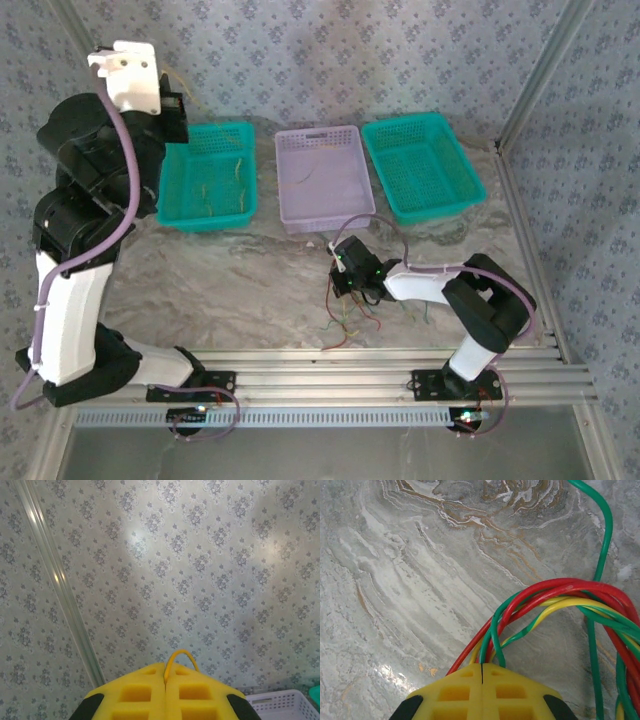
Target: Untangle the cables
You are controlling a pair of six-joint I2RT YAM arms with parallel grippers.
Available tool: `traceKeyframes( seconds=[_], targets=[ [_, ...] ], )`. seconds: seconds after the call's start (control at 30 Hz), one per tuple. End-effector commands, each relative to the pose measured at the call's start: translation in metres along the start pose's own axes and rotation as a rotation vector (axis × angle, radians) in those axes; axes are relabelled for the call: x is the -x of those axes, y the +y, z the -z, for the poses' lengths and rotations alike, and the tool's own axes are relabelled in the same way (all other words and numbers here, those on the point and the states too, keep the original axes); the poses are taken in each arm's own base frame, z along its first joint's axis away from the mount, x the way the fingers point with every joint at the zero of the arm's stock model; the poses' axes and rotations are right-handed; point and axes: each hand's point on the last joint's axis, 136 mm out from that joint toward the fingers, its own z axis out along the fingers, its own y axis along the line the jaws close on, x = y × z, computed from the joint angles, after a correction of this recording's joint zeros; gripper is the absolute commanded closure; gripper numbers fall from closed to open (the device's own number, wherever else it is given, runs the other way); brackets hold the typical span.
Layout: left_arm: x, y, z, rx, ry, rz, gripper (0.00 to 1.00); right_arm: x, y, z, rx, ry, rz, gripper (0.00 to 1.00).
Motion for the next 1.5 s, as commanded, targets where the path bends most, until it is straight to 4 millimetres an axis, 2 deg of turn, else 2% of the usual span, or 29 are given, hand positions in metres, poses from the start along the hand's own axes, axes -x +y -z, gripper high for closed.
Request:
traceKeyframes(
  seconds=[0.0,0.4,0.67,0.9,1.23,1.47],
  targets=[
    [0.021,0.012,0.001,0.023,-0.073,0.042,1.00,-0.011,0.000,0.004,-0.003,0.031,0.025,1.00],
    [0.013,0.011,-0.029,0.045,-0.064,0.096,1.00,-0.014,0.004,0.001,-0.002,0.043,0.041,1.00],
    [0.010,0.025,-0.046,0.093,-0.073,0.135,1.00,-0.018,0.011,-0.005,0.014,0.063,0.054,1.00],
    [-0.005,0.038,-0.075,0.150,-0.061,0.156,1.00,-0.021,0.014,-0.011,0.015,0.090,0.075,1.00],
    [0.001,0.032,-0.105,0.106,-0.083,0.213,1.00,-0.023,0.016,-0.014,0.019,0.120,0.087,1.00],
    [-0.031,0.037,-0.142,0.138,-0.017,0.223,1.00,-0.031,0.016,-0.023,0.025,0.164,0.092,1.00]
  ],
)
